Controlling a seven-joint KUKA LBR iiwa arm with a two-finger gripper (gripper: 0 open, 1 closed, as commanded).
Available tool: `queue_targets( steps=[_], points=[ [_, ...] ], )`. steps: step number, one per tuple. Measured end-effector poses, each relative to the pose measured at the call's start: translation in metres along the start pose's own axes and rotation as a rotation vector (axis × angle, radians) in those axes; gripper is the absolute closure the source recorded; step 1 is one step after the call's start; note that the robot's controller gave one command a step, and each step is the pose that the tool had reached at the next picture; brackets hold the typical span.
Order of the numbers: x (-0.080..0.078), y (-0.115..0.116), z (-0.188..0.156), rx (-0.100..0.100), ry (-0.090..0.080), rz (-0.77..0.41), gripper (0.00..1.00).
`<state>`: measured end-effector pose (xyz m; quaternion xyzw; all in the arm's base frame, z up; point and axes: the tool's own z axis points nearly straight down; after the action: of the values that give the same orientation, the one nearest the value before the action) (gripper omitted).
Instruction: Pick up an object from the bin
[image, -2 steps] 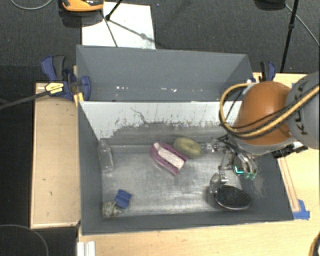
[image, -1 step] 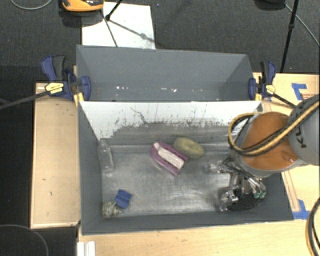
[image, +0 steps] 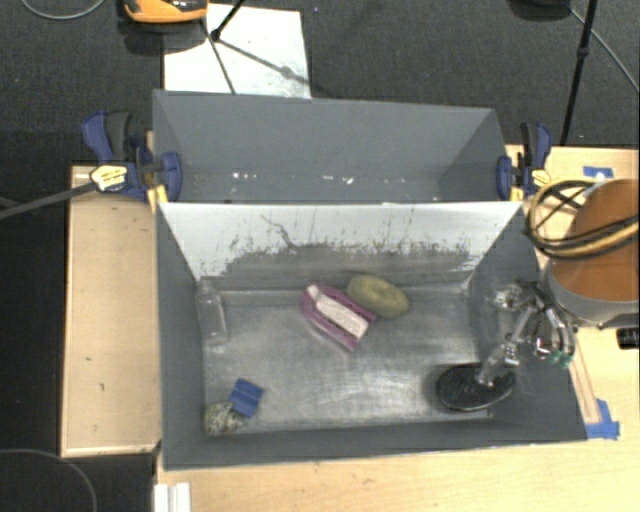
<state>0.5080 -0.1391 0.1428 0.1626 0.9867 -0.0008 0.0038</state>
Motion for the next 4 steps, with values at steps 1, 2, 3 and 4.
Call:
queue_targets(
  steps=[1,2,3,4],
  points=[
    [0.007,0.009,0.043,-0.002,-0.005,-0.121,0.0],
    [0.009,0.008,0.046,-0.002,-0.004,-0.142,0.0],
    [0.014,0.007,0.047,-0.002,0.016,-0.143,1.0],
    [0.012,0.015,-0.054,-0.002,-0.002,-0.116,1.0]
  ],
)
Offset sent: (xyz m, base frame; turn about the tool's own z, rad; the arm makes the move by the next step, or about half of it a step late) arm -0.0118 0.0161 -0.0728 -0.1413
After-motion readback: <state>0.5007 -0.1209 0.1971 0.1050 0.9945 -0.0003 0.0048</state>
